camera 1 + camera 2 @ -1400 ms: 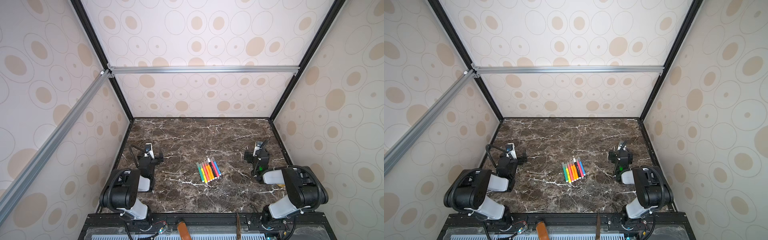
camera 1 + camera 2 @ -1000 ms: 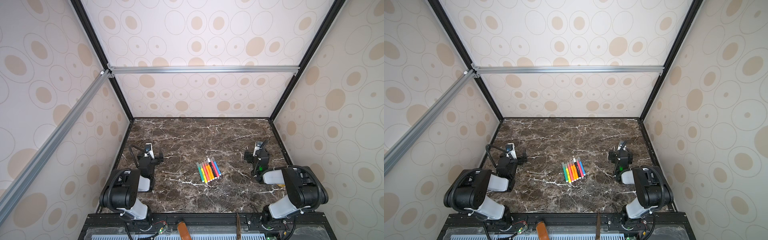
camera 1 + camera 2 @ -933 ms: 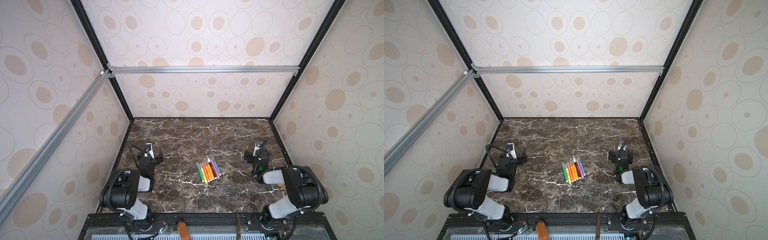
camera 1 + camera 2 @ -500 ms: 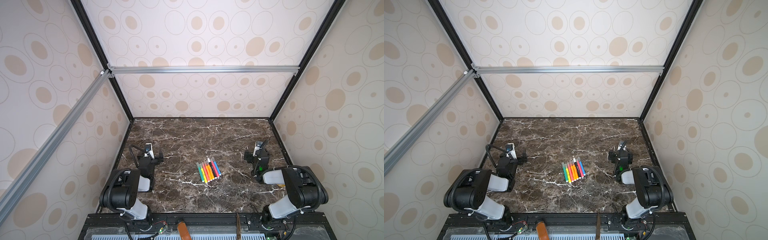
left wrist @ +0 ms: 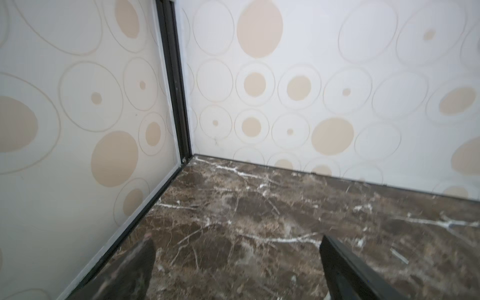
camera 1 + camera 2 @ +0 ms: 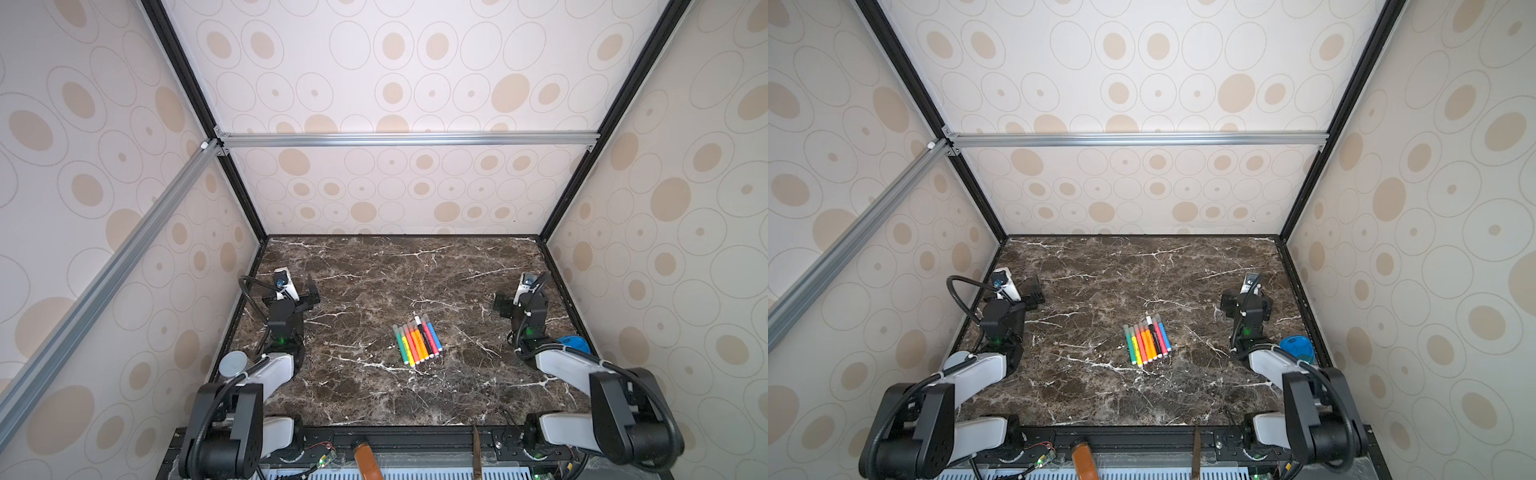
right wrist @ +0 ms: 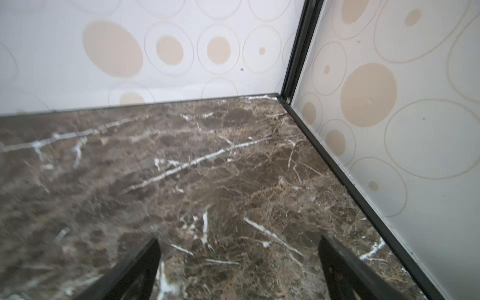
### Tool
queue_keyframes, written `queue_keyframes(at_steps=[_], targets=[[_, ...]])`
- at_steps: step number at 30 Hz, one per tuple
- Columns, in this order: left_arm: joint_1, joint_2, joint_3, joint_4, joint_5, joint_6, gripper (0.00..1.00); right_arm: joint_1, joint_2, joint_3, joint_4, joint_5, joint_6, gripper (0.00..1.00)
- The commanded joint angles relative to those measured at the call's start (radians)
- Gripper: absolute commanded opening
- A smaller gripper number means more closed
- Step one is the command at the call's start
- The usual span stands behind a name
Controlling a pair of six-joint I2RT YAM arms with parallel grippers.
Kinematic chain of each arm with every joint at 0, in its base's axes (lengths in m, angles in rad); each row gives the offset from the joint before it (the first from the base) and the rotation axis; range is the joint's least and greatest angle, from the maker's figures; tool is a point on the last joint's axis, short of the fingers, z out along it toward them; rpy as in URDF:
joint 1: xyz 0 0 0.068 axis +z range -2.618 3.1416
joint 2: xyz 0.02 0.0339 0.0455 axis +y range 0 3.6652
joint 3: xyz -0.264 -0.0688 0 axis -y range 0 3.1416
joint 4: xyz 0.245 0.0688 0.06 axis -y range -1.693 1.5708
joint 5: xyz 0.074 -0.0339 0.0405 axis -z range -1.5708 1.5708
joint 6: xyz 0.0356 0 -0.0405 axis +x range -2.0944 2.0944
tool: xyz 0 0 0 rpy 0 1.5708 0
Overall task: Remove pen caps from pens
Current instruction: Pick up the pen from the center of the table.
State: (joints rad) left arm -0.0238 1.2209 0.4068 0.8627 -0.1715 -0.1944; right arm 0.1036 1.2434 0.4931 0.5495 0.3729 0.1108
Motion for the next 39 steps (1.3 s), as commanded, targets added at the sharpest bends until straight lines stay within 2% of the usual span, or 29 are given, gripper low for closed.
queue_keyframes(at_steps=[1, 3, 5, 7, 9, 11, 13, 15, 19, 27, 39], targets=[[-0.005, -0.005, 0.106, -0.302, -0.026, -0.207, 1.00, 0.004, -0.082, 0.116, -0.281, -0.033, 0.239, 1.00], [-0.006, 0.015, 0.175, -0.433, -0.002, -0.266, 1.00, 0.003, -0.097, 0.180, -0.410, -0.158, 0.242, 1.00], [-0.005, 0.027, 0.199, -0.491, 0.057, -0.284, 1.00, 0.004, -0.096, 0.224, -0.503, -0.332, 0.221, 0.91], [-0.007, 0.023, 0.199, -0.529, 0.104, -0.304, 1.00, 0.021, -0.059, 0.282, -0.617, -0.406, 0.259, 0.85], [-0.013, 0.006, 0.184, -0.548, 0.135, -0.308, 1.00, 0.080, 0.003, 0.374, -0.785, -0.393, 0.226, 0.83], [-0.027, -0.023, 0.159, -0.556, 0.143, -0.324, 1.00, 0.166, 0.067, 0.461, -0.935, -0.319, 0.172, 0.82], [-0.042, -0.056, 0.132, -0.556, 0.152, -0.334, 1.00, 0.267, 0.131, 0.523, -1.036, -0.259, 0.140, 0.80], [-0.058, -0.081, 0.117, -0.559, 0.155, -0.339, 1.00, 0.324, 0.185, 0.564, -1.090, -0.249, 0.132, 0.78], [-0.097, -0.103, 0.107, -0.573, 0.143, -0.322, 1.00, 0.402, 0.289, 0.623, -1.139, -0.258, 0.118, 0.72], [-0.126, -0.065, 0.131, -0.568, 0.162, -0.298, 1.00, 0.455, 0.451, 0.678, -1.146, -0.350, 0.122, 0.64], [-0.134, -0.053, 0.132, -0.574, 0.157, -0.296, 1.00, 0.488, 0.522, 0.679, -1.130, -0.371, 0.137, 0.59]])
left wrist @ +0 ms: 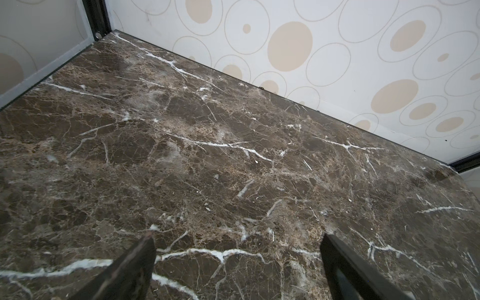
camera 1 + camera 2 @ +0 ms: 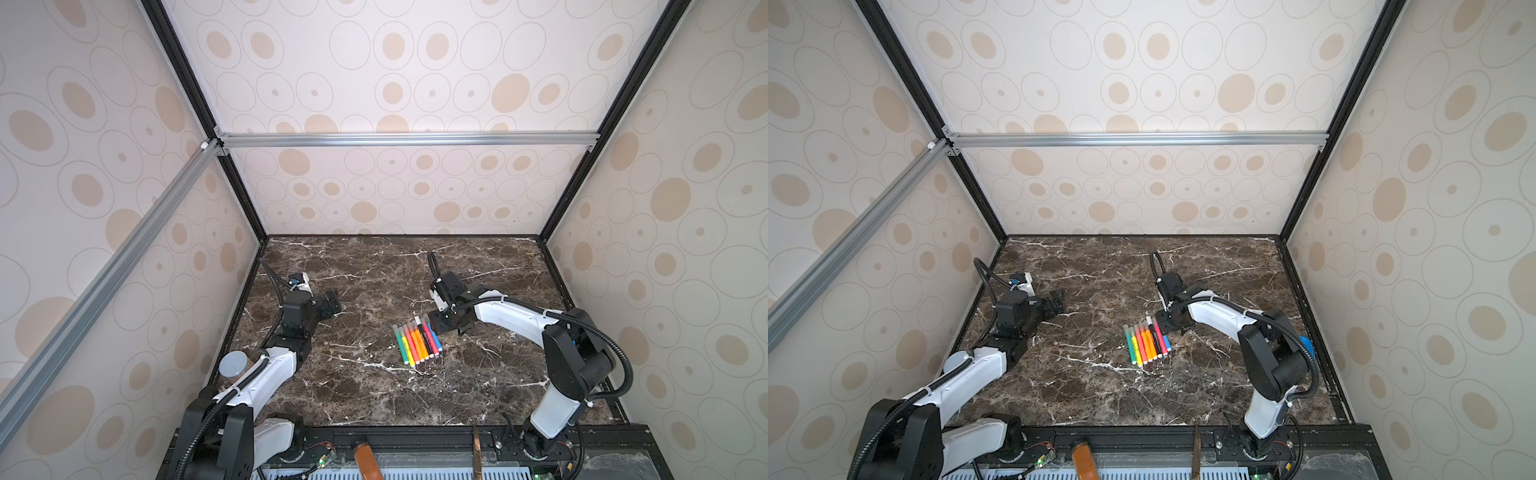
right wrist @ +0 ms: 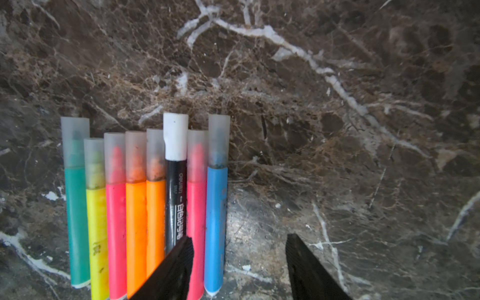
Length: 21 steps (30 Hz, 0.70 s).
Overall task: Remove pen caps from pens
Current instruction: Pick up the pen from the center of the table.
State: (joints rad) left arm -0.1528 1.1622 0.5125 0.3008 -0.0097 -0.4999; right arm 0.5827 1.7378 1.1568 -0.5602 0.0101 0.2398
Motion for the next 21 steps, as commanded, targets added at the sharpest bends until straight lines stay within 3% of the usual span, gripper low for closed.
queue_keyframes(at_steps=[1, 21], targets=[[-0.005, 0.008, 0.027, -0.014, -0.004, 0.009, 1.00, 0.011, 0.033, 0.015, -0.020, -0.010, 0.009, 0.59], [-0.010, -0.002, 0.030, -0.013, -0.010, 0.018, 1.00, 0.032, 0.115, 0.005, -0.026, 0.033, 0.006, 0.50]])
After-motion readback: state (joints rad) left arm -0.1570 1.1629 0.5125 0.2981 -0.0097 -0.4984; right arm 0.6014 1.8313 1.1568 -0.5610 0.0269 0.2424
